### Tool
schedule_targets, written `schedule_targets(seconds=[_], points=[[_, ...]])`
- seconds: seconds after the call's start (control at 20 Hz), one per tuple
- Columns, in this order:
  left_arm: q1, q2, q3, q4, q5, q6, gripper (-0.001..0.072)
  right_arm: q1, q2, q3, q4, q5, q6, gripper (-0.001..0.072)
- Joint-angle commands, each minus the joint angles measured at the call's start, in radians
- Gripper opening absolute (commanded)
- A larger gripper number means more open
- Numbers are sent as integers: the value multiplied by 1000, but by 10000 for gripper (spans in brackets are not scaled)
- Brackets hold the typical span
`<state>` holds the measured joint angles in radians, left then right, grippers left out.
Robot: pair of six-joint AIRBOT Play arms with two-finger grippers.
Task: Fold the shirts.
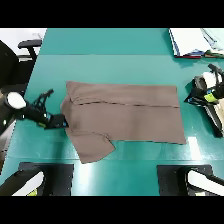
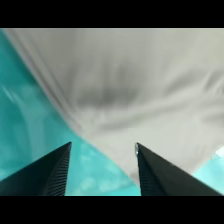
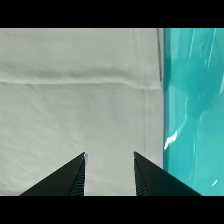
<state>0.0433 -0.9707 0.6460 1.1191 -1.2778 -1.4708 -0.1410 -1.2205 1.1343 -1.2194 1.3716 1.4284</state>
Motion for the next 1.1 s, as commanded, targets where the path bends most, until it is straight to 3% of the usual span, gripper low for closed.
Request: schedule_targets(seconds=[0.0,0.25,0.4,0.5,0.55,0.6,0.7,0.9,1.0,1.05], points=[[0,82,-193,-109,18,-18,480,-5,93,-79,-2,-48,-1,350],[0,81,-288,-193,168,0,480,-2,90,-68,77,-46,-18,349],[0,80,-304,-309,211,69,479,-2,90,-68,131,-64,-24,349],[0,80,-304,-328,222,69,477,-2,90,-68,130,-60,-24,349],[0,80,-304,-329,221,68,385,-2,90,-68,129,-56,-24,349],[0,80,-304,-336,222,76,161,-2,90,-68,129,-49,-24,349],[0,80,-303,-356,222,98,25,-6,90,-68,127,-33,-25,349],[0,109,-245,-328,138,116,22,-79,94,-111,37,90,-50,349],[0,175,-212,-262,101,84,22,-171,122,-218,-51,127,-50,350],[0,207,-200,-239,86,72,22,-224,135,-279,-80,129,-50,415]])
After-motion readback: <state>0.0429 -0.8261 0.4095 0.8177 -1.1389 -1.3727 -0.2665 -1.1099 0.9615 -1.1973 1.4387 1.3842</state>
